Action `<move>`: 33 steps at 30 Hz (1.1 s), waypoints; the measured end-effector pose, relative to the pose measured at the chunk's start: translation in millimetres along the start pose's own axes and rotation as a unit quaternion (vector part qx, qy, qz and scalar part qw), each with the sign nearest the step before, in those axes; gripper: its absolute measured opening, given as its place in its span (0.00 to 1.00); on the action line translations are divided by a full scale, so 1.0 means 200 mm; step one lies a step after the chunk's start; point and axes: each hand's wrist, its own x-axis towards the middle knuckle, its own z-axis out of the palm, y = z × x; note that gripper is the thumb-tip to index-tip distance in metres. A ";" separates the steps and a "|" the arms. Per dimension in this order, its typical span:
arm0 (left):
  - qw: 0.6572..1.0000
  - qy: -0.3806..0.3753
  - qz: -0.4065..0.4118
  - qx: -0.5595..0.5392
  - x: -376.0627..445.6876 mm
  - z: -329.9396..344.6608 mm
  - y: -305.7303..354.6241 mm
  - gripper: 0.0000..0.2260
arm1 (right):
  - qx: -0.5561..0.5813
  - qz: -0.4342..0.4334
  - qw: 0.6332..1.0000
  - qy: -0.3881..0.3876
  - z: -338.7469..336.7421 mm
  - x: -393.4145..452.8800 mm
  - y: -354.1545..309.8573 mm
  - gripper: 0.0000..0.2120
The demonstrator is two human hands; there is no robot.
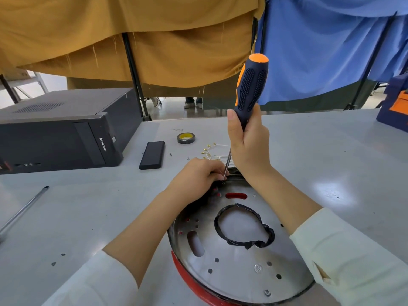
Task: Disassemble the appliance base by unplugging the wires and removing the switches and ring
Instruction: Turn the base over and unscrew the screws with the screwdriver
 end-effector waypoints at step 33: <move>0.998 -0.005 -0.022 0.055 0.00 0.02 0.02 0.10 | -0.080 0.052 0.995 0.007 0.05 0.02 -0.04 0.10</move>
